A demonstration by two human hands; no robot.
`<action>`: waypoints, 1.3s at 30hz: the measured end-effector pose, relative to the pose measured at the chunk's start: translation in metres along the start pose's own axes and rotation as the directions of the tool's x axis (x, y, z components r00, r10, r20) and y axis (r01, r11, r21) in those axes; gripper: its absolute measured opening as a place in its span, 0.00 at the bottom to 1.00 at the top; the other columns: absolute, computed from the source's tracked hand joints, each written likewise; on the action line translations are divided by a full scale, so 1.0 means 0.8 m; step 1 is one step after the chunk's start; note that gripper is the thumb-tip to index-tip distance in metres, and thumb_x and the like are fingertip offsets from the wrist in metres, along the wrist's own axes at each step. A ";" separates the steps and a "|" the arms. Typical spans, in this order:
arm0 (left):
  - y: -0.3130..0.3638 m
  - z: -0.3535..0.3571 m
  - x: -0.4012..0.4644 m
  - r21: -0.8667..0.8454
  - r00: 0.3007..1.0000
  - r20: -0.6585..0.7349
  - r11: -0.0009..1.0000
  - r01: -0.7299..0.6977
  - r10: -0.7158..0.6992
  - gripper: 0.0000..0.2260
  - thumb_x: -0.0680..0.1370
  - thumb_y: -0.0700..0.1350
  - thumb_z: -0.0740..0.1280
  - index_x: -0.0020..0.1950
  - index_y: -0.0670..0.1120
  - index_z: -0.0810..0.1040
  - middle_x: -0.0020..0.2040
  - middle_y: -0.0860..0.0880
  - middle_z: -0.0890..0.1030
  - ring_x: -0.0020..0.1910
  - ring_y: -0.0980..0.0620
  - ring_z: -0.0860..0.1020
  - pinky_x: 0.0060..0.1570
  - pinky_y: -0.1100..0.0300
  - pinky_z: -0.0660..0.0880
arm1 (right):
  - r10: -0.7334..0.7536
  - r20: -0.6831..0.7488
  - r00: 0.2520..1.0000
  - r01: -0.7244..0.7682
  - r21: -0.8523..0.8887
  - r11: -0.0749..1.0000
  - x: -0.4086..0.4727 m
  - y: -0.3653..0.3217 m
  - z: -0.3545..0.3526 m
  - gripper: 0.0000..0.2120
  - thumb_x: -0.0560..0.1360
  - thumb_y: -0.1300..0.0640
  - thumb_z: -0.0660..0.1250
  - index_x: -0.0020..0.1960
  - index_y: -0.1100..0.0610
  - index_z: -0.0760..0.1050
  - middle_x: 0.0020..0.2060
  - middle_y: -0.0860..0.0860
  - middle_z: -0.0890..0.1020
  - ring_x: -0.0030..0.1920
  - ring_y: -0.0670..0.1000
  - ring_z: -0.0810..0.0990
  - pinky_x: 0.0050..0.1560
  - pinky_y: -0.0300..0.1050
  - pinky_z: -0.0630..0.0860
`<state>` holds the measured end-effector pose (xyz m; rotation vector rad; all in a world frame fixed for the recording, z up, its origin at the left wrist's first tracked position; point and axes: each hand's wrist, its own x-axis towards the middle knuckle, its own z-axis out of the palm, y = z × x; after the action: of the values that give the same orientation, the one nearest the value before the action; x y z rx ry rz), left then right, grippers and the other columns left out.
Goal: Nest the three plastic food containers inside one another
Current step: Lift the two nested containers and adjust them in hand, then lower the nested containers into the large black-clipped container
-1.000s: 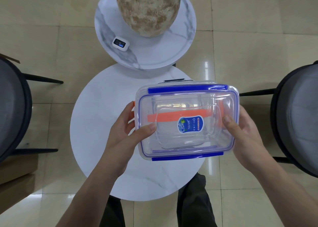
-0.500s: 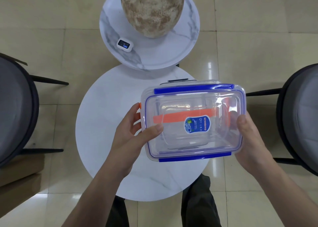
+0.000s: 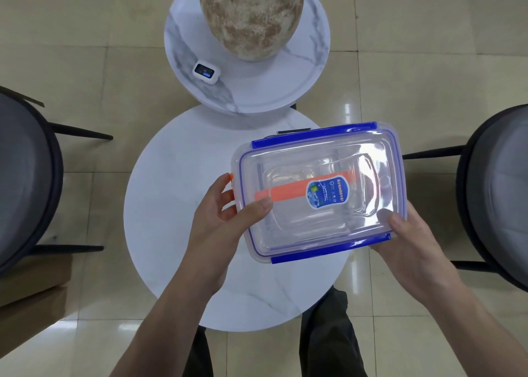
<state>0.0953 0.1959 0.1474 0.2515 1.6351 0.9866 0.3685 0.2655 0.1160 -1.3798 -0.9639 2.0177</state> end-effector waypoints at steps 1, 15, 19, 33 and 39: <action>0.000 0.001 -0.002 -0.005 1.000 -0.006 1.000 0.005 -0.005 0.48 0.56 0.62 0.79 0.76 0.58 0.72 0.68 0.53 0.82 0.65 0.48 0.82 0.61 0.41 0.83 | 0.001 -0.006 1.000 -0.001 0.008 1.000 0.001 -0.001 0.000 0.45 0.60 0.38 0.80 0.72 0.51 0.71 0.65 0.58 0.78 0.65 0.62 0.78 0.55 0.53 0.81; -0.012 0.029 -0.025 -0.189 0.996 -0.019 0.978 0.084 -0.089 0.46 0.54 0.57 0.80 0.73 0.57 0.72 0.66 0.52 0.83 0.65 0.46 0.83 0.63 0.41 0.82 | -0.105 -0.009 0.994 0.105 -0.019 0.994 0.023 -0.031 -0.003 0.45 0.65 0.34 0.75 0.73 0.58 0.68 0.63 0.59 0.78 0.61 0.59 0.80 0.61 0.59 0.78; -0.024 0.039 -0.029 -0.222 0.996 -0.005 0.971 0.090 -0.093 0.41 0.56 0.57 0.80 0.68 0.59 0.74 0.62 0.54 0.84 0.62 0.48 0.85 0.58 0.47 0.85 | -0.107 0.014 0.994 0.107 -0.001 0.994 0.031 -0.038 -0.003 0.46 0.67 0.34 0.73 0.75 0.59 0.66 0.67 0.62 0.74 0.65 0.62 0.77 0.63 0.60 0.77; -0.055 0.056 -0.037 -0.202 0.994 0.027 0.973 0.113 -0.110 0.40 0.61 0.56 0.81 0.72 0.65 0.71 0.62 0.60 0.83 0.63 0.54 0.84 0.60 0.48 0.84 | -0.077 -0.051 0.996 0.075 -0.041 0.996 0.076 -0.050 0.003 0.30 0.83 0.40 0.47 0.76 0.57 0.67 0.69 0.60 0.76 0.68 0.62 0.76 0.70 0.67 0.67; -0.059 0.058 -0.039 -0.175 0.994 0.025 0.978 0.112 -0.109 0.40 0.64 0.58 0.79 0.74 0.65 0.66 0.66 0.60 0.80 0.62 0.56 0.82 0.59 0.54 0.84 | -0.052 0.019 0.998 0.054 -0.080 0.995 0.089 -0.064 0.025 0.43 0.71 0.30 0.65 0.76 0.58 0.68 0.72 0.64 0.72 0.71 0.65 0.73 0.72 0.69 0.64</action>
<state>0.1618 0.1683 0.1360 0.0481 1.5201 1.0344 0.3253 0.3443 0.1201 -1.3666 -1.0887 1.9737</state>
